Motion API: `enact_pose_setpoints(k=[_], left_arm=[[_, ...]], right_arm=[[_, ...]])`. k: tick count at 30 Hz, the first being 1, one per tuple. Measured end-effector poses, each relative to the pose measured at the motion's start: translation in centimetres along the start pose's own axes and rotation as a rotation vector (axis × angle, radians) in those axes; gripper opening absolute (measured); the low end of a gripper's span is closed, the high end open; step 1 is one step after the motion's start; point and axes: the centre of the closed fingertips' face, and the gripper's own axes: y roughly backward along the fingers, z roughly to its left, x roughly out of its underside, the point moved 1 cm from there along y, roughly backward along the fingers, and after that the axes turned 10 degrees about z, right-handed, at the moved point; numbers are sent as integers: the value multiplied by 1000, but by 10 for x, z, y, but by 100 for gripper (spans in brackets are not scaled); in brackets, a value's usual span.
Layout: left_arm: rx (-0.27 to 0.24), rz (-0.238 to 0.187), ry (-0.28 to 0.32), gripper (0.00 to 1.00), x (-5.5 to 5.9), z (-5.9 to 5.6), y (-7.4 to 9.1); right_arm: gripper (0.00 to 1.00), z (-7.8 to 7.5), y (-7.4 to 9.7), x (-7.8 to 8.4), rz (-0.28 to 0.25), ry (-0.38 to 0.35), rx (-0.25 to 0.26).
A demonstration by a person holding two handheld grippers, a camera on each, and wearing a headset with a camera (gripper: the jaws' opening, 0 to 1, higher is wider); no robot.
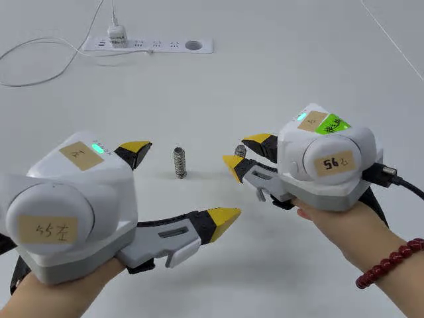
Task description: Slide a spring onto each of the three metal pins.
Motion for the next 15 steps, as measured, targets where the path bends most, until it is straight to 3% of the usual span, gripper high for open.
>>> enact_pose_setpoints(k=[8, 15], left_arm=[[0, -4, 3, 89, -3, -1, 1], [6, -8, 7, 89, -5, -3, 1]], right_arm=[[34, -10, 18, -7, -16, -78, 8], [43, -20, 35, -4, -7, -120, 12]])
